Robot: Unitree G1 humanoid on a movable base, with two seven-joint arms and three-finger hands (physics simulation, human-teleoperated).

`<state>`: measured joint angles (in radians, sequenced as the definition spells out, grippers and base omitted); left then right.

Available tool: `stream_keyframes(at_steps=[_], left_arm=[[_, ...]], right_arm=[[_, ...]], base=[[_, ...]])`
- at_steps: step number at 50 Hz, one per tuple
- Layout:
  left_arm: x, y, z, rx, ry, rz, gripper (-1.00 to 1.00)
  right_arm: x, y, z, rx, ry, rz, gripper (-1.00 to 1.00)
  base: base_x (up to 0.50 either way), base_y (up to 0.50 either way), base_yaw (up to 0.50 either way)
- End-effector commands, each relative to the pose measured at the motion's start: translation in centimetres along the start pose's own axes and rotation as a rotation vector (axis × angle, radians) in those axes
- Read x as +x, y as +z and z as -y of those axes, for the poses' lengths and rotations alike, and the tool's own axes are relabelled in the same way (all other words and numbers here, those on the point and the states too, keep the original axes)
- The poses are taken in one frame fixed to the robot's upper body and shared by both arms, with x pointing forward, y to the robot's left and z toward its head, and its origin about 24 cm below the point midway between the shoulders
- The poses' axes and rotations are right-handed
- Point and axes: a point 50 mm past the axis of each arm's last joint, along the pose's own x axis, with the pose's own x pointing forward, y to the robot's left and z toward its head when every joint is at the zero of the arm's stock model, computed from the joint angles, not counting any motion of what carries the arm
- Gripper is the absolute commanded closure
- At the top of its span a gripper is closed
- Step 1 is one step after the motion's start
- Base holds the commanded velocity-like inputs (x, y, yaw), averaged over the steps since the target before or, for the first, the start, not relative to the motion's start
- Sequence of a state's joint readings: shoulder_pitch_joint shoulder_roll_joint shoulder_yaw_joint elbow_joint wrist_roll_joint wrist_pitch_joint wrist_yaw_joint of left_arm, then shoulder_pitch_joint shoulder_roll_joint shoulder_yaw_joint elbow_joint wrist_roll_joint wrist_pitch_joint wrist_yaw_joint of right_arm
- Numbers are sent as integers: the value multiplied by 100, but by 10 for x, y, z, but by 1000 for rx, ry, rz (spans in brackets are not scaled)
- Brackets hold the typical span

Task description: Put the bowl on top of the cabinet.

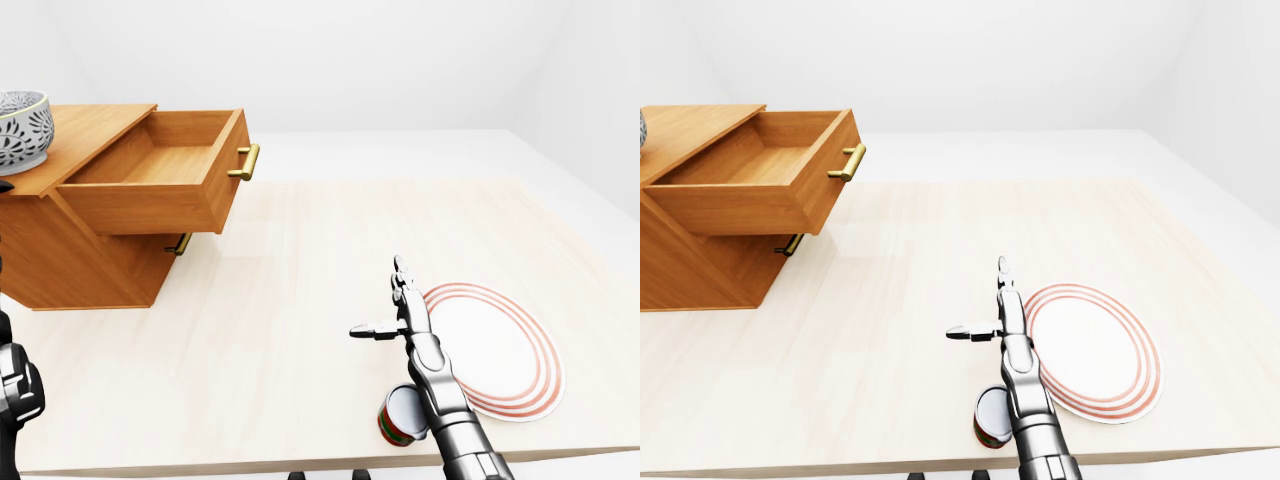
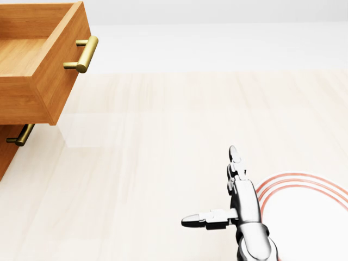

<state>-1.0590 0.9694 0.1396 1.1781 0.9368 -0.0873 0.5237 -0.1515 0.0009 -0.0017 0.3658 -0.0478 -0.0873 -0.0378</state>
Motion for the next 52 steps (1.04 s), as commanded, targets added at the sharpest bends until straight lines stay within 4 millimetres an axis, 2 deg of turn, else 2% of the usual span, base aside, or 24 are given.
stream_keyframes(at_steps=[1, 7, 12, 14, 16, 19, 21, 29, 45, 49, 52], left_arm=[[-42, 38, 61, -65, -184, 70, -100], [-34, 42, 40, -196, -61, 61, -100], [-35, 49, -2, -427, 151, 95, -100], [-37, 51, -9, -467, 183, 104, -100], [-44, 55, -35, -579, 285, 145, -100], [-53, 61, -51, -679, 284, 200, -100], [-66, 66, -69, -733, 312, 271, -100], [-99, 76, -101, -850, 332, 416, -100], [-155, 81, -149, -971, 382, 618, -100], [-162, 80, -151, -968, 386, 622, -100], [-167, 80, -145, -972, 354, 599, -100]], right_arm=[[-2, -6, 0, 0, 0, -25, -100], [-3, -7, -1, -1, 1, -28, -100], [-3, -8, 0, 0, -1, -30, -100], [-3, -8, 0, -1, -1, -33, -100], [-3, -8, -1, -3, 1, -33, -100], [-3, -7, -1, -2, 2, -25, -100], [-3, -7, -1, -2, 2, -25, -100], [-3, -8, -2, -3, 2, -29, -100], [-2, -9, -2, -5, 2, -36, -100], [-2, -8, -2, -5, 3, -34, -100], [-3, -8, -3, -6, 3, -32, -100]], base=[[0, 0, 0], [0, 0, 0], [0, 0, 0], [0, 0, 0], [0, 0, 0], [0, 0, 0], [0, 0, 0], [0, 0, 0], [0, 0, 0], [0, 0, 0], [0, 0, 0]])
